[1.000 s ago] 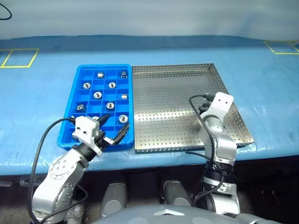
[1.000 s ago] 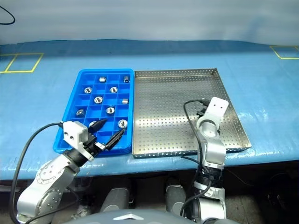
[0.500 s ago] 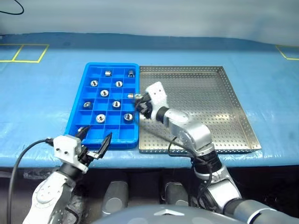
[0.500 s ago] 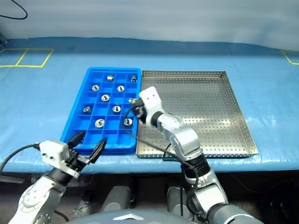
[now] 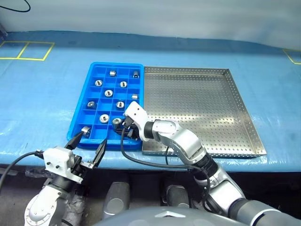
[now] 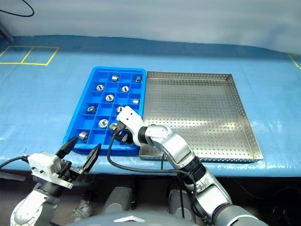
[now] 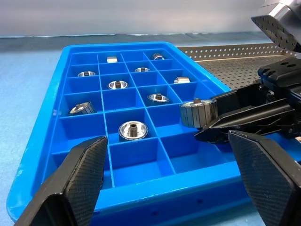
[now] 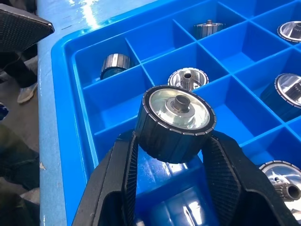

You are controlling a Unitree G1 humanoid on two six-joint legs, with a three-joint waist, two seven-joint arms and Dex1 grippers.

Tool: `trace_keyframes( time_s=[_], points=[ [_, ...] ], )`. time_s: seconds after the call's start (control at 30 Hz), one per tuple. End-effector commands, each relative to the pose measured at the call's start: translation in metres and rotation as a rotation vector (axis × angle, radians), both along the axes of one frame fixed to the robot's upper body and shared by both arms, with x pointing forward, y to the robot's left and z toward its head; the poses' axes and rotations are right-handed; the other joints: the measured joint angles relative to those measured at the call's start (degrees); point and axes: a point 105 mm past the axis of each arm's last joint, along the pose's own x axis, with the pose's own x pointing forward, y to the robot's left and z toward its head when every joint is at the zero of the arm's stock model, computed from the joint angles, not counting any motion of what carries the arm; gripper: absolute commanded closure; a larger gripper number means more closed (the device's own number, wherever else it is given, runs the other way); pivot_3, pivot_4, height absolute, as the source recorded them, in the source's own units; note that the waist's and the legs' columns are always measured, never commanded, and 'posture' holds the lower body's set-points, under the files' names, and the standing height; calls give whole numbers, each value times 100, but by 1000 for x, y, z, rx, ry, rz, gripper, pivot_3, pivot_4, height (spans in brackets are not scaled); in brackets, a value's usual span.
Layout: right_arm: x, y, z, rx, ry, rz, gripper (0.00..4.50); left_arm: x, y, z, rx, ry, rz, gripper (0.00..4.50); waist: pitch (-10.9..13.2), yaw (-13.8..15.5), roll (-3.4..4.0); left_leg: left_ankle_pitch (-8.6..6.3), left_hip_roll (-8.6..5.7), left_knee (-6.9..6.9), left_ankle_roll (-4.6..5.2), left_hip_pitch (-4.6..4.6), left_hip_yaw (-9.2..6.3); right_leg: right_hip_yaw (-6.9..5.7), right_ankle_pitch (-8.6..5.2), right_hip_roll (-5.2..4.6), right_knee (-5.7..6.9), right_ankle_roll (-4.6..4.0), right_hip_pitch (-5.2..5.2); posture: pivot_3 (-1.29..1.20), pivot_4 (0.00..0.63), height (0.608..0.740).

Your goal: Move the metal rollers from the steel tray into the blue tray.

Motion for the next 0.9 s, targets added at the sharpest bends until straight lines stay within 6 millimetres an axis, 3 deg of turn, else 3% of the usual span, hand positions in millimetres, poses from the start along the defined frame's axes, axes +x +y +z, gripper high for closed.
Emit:
trace_keyframes(
  time_s=[0.03, 0.2, 0.47, 0.73, 0.9],
  points=[
    [-10, 1, -9, -4, 52, 34, 2831, 1, -3, 5, -6, -22, -22, 0, -1, 13, -1, -1, 0, 0, 0, 0, -1, -1, -2, 2, 0, -3, 0, 292, 150, 740],
    [-21, 0, -10, 19, 116, 92, 2831, 4, -4, 3, -9, -20, -31, 0, -3, 15, -4, -4, 1, 0, -1, 5, -3, -6, -6, 5, 2, -8, 19, 276, 150, 740],
    [-10, -2, -18, -20, 120, 23, 2831, 6, -6, 2, -14, -13, -38, 0, -12, 2, -12, -6, 4, 0, -5, 21, -3, -8, -7, 6, 2, -9, 19, 268, 150, 740],
    [-13, -3, -17, -19, 117, 33, 153, 10, -9, 1, -23, -9, -58, 0, -21, -8, -19, -7, 11, 4, -7, 27, -1, -10, -7, 4, 6, -10, 20, 242, 150, 740],
    [-5, -15, -3, 9, 37, -41, 15, 17, -14, 2, -34, -14, -95, 0, -21, -2, -19, -8, 6, 4, -5, 14, -3, -13, -7, -3, 2, -10, 15, 191, 150, 740]
  ],
)
